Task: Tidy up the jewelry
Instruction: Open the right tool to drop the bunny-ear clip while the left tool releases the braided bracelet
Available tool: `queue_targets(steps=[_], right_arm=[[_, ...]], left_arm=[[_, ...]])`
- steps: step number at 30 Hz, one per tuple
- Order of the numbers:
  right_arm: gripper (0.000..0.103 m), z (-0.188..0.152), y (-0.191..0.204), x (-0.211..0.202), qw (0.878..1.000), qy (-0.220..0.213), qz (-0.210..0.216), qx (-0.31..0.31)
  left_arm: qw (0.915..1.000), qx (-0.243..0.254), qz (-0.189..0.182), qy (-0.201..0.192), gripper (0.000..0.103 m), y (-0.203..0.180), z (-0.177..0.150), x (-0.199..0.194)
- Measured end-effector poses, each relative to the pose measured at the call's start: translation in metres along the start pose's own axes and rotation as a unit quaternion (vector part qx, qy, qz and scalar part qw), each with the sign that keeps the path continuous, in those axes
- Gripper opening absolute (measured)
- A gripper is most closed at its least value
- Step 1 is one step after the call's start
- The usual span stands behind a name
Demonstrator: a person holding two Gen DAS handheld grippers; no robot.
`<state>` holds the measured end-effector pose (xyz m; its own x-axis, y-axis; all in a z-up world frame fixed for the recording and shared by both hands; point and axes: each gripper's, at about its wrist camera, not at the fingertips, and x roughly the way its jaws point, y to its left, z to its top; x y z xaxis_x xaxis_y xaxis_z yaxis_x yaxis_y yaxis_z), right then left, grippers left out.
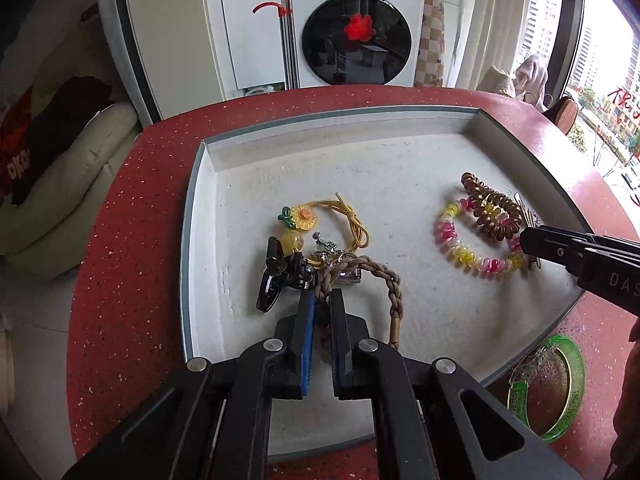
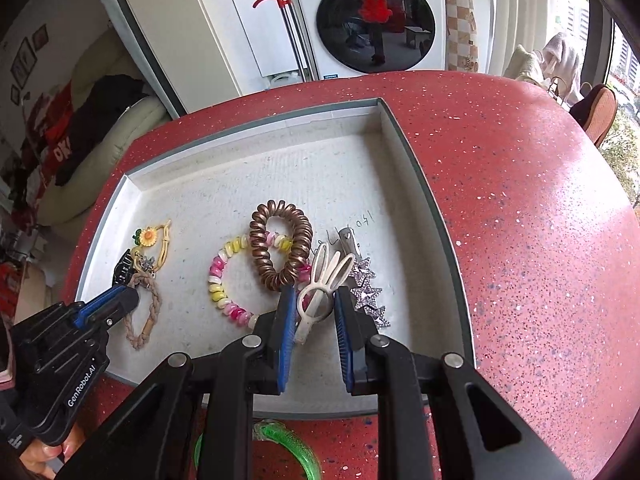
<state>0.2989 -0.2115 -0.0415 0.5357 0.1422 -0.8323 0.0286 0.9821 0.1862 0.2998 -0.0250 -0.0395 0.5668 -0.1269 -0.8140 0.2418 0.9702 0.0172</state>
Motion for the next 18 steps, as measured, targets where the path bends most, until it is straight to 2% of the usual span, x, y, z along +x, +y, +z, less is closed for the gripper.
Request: queue_targets(steps=[4,9,14,18], right_arm=[[0.023,0.000,-0.003,0.000,1.000,0.001,0.004,0.004],[0.034,0.000,-0.005,-0.001,1.000,0.006,0.012,0.008],[0.054,-0.004,-0.004,-0.008,1.000,-0.001,0.027,0.014],[0.054,-0.006,-0.005,-0.012,0.999,-0.003,0.031,0.019]], left_arm=[[0.9999,0.012,0.010,0.000,0.025,-0.003,0.001,0.000],[0.9999,0.008,0.011,-0.002,0.025,-0.005,0.000,-0.003],[0.9998,0.008,0.017,-0.009,0.025,-0.006,-0.001,-0.007],[0.9997,0.007,0.021,-0.014,0.025,-0.006,-0.001,-0.008]])
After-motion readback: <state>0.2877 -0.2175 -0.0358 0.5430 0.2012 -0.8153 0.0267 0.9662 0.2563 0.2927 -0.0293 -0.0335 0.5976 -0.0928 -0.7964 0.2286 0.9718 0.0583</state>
